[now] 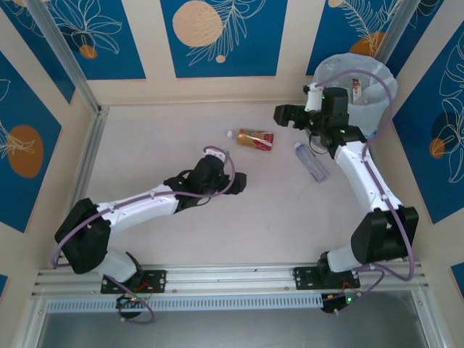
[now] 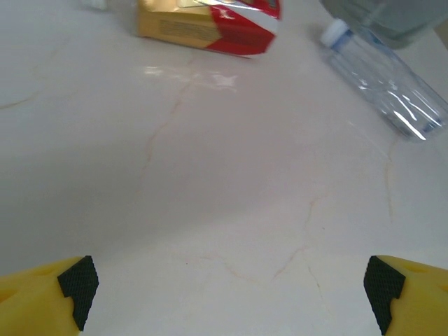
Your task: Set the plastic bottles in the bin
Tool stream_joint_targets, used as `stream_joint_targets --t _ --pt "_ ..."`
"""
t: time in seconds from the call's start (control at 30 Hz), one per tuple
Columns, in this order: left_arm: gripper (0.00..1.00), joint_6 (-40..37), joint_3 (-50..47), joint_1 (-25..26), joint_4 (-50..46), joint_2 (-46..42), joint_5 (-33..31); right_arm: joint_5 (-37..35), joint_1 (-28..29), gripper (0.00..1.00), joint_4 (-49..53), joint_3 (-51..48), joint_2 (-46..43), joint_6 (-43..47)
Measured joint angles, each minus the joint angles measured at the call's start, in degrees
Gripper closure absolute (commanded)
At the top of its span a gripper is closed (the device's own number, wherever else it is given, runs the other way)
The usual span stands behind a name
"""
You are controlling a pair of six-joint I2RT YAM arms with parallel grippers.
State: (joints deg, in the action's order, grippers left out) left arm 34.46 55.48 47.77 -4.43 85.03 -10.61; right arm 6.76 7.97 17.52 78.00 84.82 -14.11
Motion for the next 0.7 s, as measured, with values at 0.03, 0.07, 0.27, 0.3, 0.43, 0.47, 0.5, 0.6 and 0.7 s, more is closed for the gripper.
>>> stream_joint_targets --t 0.03,0.07,0.27,0.3,0.43,0.47,0.5,0.6,0.7 --pt "0.01 1.4 0.4 -0.7 -0.9 0.4 -0.4 0.7 1.0 0.02 0.5 1.1 2.1 1.2" --pt "0.01 2.4 0.6 -1.2 -1.3 0.6 -0.7 1.2 1.7 0.02 1.0 2.2 4.0 2.3" --pt "0.01 8.8 0.6 -4.2 -5.7 1.1 -1.9 2.7 5.1 0.00 5.4 13.5 20.0 9.9" --pt "0.01 9.3 0.6 -4.5 -6.2 1.1 -2.0 2.8 5.2 0.00 6.6 16.9 23.5 10.8" --pt "0.01 10.7 0.6 -5.2 -7.3 1.2 -1.9 3.1 5.2 0.00 10.8 28.3 34.5 12.7" --pt "0.01 10.7 0.6 -5.2 -7.3 1.3 -1.9 3.3 5.2 0.00 11.8 30.5 36.6 12.9" --pt "0.01 10.7 0.6 -5.2 -7.4 1.4 -1.9 3.6 5.3 0.00 13.0 32.9 38.9 13.2" --pt "0.01 10.7 0.6 -5.2 -7.7 1.4 -1.9 4.0 5.2 0.00 15.7 39.1 44.6 13.4" --pt "0.01 11.1 0.6 -5.3 -7.8 1.5 -1.9 4.7 5.2 0.00 19.5 46.3 50.4 13.9"
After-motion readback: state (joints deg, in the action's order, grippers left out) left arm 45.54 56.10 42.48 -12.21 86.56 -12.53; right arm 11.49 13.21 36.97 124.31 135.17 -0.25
